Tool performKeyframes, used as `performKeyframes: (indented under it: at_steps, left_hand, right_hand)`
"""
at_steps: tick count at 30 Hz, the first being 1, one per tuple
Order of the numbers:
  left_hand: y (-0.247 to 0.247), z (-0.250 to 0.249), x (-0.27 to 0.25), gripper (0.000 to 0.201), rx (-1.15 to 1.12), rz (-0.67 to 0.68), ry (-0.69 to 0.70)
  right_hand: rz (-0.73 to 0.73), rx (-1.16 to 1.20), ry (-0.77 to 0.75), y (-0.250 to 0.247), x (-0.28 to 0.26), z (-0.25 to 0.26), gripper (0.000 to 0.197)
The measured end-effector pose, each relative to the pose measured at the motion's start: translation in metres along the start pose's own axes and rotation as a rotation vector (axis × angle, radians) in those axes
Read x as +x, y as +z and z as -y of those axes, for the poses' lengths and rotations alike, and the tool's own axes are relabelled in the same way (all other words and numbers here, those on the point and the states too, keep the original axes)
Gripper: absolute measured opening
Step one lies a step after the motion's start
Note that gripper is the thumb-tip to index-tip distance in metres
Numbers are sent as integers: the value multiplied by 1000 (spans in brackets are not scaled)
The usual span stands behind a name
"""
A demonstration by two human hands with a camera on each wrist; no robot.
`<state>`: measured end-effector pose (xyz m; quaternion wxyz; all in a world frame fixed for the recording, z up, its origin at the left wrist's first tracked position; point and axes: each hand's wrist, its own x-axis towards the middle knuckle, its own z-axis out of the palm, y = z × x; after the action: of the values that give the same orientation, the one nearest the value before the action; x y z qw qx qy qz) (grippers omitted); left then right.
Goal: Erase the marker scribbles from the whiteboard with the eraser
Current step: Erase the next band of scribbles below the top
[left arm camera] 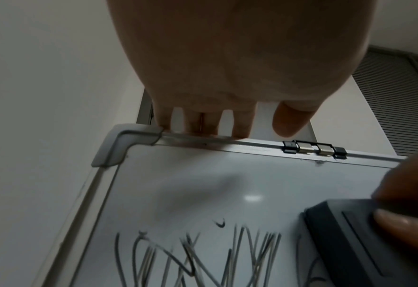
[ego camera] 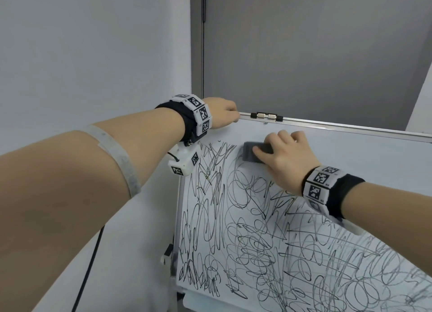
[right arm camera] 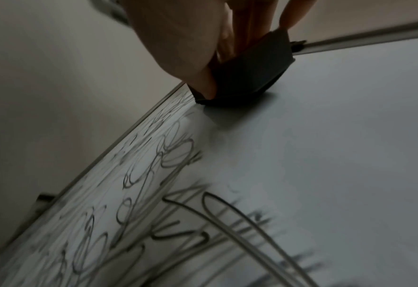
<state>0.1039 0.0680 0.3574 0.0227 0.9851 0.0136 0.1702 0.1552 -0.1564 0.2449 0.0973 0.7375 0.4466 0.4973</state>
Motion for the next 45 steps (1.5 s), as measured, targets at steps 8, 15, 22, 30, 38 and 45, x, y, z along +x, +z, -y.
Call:
performKeyframes:
  at_steps: [8,15,22,30,38,45]
  left_hand:
    - [0,4,-1,40,16,18,10]
    - [1,4,-1,48,32,20,23]
    - [4,6,-1,31,17,19,13]
    - [3,11,-2,38,20,2,14]
    - [0,27,-1,39,-90,-22,-32]
    - [1,57,-6,30,-285,-62,-68]
  right_hand:
    - [11,5,-52,2,8,8,50]
    - [48,0,-198,4,13,29,42]
    - [31,9,-151,6,26,33,48]
    - [54,-1,-199,7,42,42,36]
    - [44,11,-175,12,53,47,41]
    - [3,56,-166,22,57,50,50]
